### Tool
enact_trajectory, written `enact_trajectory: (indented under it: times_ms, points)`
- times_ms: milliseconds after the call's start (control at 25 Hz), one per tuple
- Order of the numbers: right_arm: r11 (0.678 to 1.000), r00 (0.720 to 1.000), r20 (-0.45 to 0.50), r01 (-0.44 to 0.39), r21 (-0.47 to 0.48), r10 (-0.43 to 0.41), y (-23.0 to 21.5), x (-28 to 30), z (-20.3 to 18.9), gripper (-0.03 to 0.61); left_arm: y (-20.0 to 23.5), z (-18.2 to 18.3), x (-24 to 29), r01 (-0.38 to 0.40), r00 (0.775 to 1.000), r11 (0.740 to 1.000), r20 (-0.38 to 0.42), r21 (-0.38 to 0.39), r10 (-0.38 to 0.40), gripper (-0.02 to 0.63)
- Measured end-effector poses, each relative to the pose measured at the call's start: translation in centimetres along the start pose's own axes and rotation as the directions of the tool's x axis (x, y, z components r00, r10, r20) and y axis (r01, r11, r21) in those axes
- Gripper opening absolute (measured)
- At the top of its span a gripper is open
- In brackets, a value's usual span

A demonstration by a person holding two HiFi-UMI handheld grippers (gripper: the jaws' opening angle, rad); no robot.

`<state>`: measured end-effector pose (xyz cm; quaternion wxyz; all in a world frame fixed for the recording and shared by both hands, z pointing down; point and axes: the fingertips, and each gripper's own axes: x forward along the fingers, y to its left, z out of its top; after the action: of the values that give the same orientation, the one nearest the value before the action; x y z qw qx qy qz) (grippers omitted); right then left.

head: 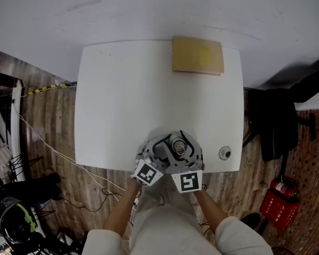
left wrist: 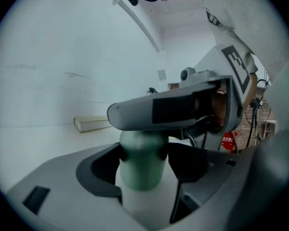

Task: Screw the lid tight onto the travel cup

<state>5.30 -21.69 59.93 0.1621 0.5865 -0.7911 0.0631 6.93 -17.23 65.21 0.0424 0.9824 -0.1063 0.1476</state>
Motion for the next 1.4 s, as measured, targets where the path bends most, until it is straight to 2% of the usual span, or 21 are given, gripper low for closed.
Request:
enact_trajectory:
  times_ms: [240, 320, 400, 520, 600, 720, 760, 880, 1120, 1280, 1360, 1400]
  points:
    - [0.98, 0.981, -0.019, 0.193, 0.049, -0.193, -1.0, 0.2, 0.2, 0.249, 0.2, 0.1, 0.0, -0.027, 1.0, 0.999, 0.015, -0.022, 0.027, 0.314]
    - [0.972, 0.974, -0.025, 0.227, 0.061, -0.225, -1.1, 0.2, 0.2, 0.249, 0.2, 0.1, -0.1, -0.021, 1.0, 1.0, 0.018, -0.016, 0.021, 0.314]
    - [0.974, 0.976, -0.003, 0.215, 0.076, -0.216, -0.8, 0.2, 0.4, 0.249, 0.2, 0.1, -0.2, -0.017, 1.0, 1.0, 0.014, -0.013, 0.017, 0.314]
    - [0.994, 0.994, 0.041, 0.098, 0.058, -0.1, -0.3, -0.2, 0.5, 0.255, 0.1, 0.1, -0.3, -0.014, 1.0, 1.0, 0.012, -0.002, 0.014, 0.314]
    - [0.999, 0.997, 0.072, -0.011, 0.05, 0.007, 0.2, -0.7, 0.6, 0.338, 0.2, 0.3, -0.2, -0.013, 1.0, 1.0, 0.014, -0.017, 0.013, 0.314]
    - [0.986, 0.981, 0.1, -0.168, 0.006, 0.166, 0.9, -1.7, 0.9, 0.341, 0.3, 0.2, -0.2, -0.005, 1.0, 1.0, 0.015, -0.02, 0.005, 0.314]
    - [0.977, 0.972, 0.096, -0.213, -0.021, 0.214, 1.0, -2.0, 1.0, 0.324, 0.3, 0.2, -0.2, -0.002, 1.0, 1.0, 0.015, -0.019, 0.002, 0.314]
    - [0.935, 0.935, 0.067, -0.343, -0.087, 0.349, 1.4, -2.5, 1.2, 0.318, 0.3, 0.2, -0.2, 0.003, 1.0, 1.0, 0.014, -0.019, -0.003, 0.313]
    - [0.809, 0.831, -0.04, -0.551, -0.206, 0.555, 1.7, -2.5, 0.1, 0.291, 0.1, 0.0, -0.2, 0.017, 1.0, 1.0, 0.001, 0.0, -0.017, 0.311]
    - [0.736, 0.764, -0.077, -0.639, -0.224, 0.64, 2.2, -2.5, 0.1, 0.273, 0.2, -0.3, -0.2, 0.028, 1.0, 0.999, -0.004, 0.032, -0.028, 0.31]
    - [0.718, 0.75, -0.086, -0.656, -0.234, 0.656, 2.2, -2.5, 0.1, 0.27, 0.2, -0.1, -0.2, 0.022, 1.0, 1.0, 0.003, 0.021, -0.022, 0.31]
    - [0.72, 0.751, -0.084, -0.654, -0.234, 0.655, 2.2, -2.5, 0.0, 0.269, 0.2, 0.0, -0.2, 0.019, 1.0, 1.0, 0.006, 0.01, -0.019, 0.31]
